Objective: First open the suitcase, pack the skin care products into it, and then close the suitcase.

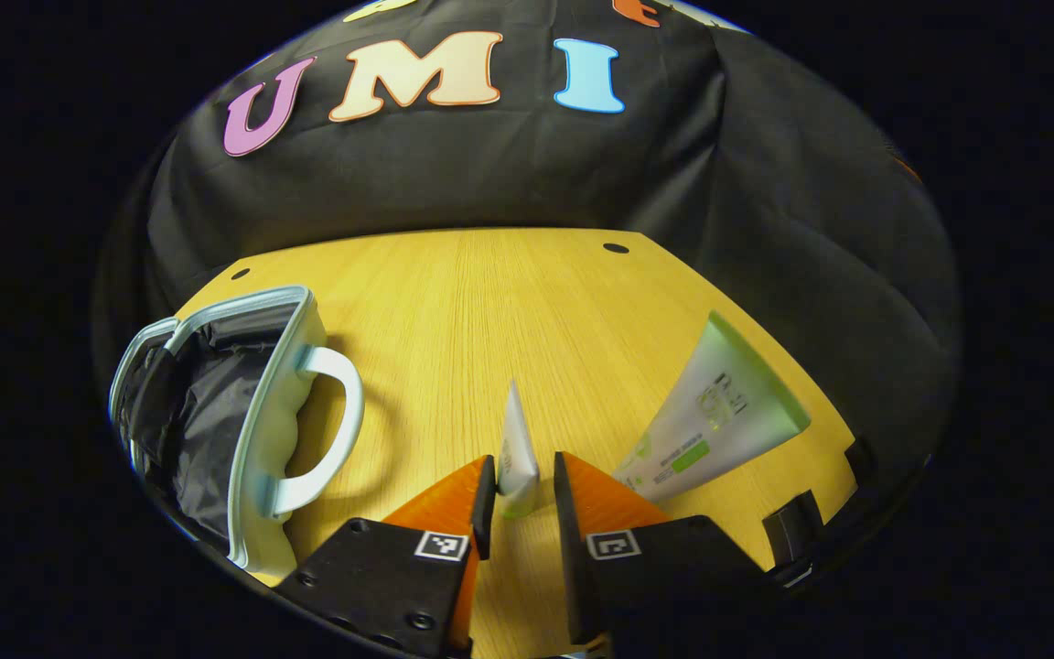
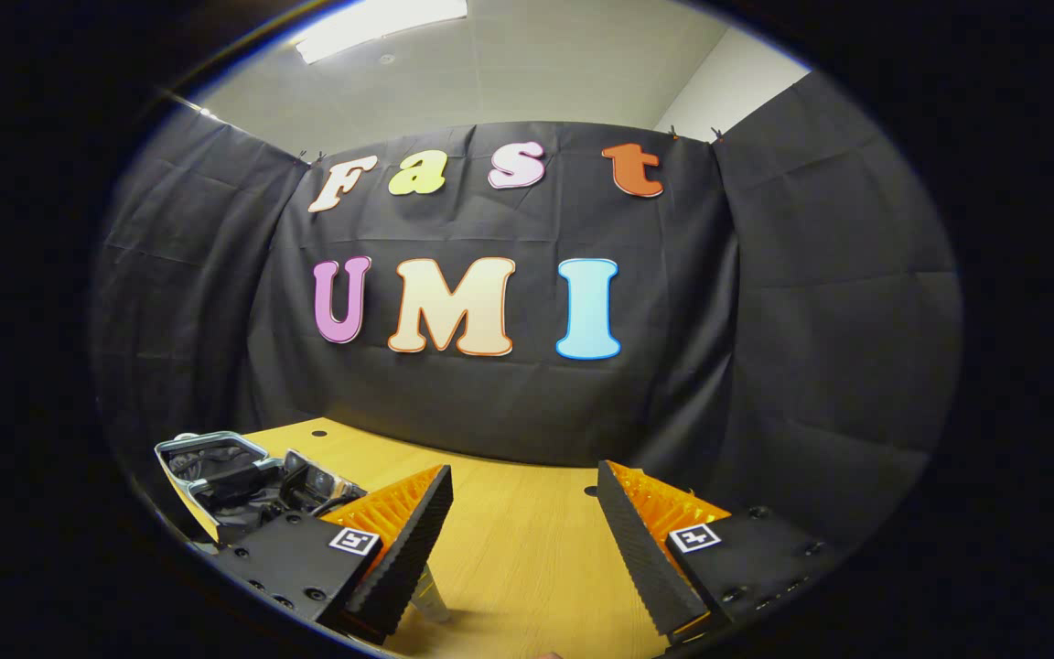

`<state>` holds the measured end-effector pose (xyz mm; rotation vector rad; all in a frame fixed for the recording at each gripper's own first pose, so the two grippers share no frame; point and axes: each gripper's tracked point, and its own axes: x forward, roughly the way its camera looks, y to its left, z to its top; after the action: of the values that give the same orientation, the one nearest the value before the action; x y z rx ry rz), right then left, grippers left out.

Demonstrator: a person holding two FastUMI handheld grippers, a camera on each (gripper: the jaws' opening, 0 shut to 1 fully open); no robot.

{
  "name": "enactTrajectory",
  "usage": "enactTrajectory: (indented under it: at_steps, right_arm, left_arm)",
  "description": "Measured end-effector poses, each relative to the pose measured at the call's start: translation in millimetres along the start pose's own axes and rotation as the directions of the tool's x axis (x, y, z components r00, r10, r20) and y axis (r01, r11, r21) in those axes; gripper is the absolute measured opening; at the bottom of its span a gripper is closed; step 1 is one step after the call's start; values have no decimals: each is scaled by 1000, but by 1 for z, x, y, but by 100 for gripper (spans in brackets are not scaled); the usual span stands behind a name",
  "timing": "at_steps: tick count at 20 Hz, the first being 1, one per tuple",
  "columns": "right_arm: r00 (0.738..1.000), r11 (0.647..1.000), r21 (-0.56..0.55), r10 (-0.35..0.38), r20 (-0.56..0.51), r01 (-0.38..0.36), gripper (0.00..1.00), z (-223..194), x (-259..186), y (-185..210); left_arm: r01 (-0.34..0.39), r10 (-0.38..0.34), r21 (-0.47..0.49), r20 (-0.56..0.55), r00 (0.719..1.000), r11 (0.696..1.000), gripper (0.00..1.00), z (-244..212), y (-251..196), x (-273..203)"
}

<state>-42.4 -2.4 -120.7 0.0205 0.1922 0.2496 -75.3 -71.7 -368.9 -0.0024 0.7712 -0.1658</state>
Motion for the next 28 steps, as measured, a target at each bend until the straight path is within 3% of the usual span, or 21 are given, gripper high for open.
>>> enactTrajectory:
  at_steps: [2, 6, 18, 25, 28]
  right_arm:
    - [1000, 1000, -10, 21, -5, -21, 99, -5, -1, 7]
    - [998, 998, -31, 62, -14, -62, 99, -18, -1, 23]
    - [969, 981, -25, 188, -162, -194, 99, -111, 11, 85]
    - [932, 976, -42, 189, -310, -212, 99, -189, 22, 101]
    - [903, 975, -45, 182, -389, -216, 98, -228, 25, 105]
  left_arm:
    - [9, -9, -6, 12, 1000, 1000, 19, 2, 1, 0]
    - [9, -9, -16, 9, 1000, 1000, 13, 6, 8, -7]
    - [-48, 49, -10, 157, 986, 999, 12, 82, 40, -91]
    - [-101, 108, -47, 194, 975, 994, 12, 97, 73, -138]
    - [-130, 143, -78, 180, 973, 988, 13, 92, 90, -154]
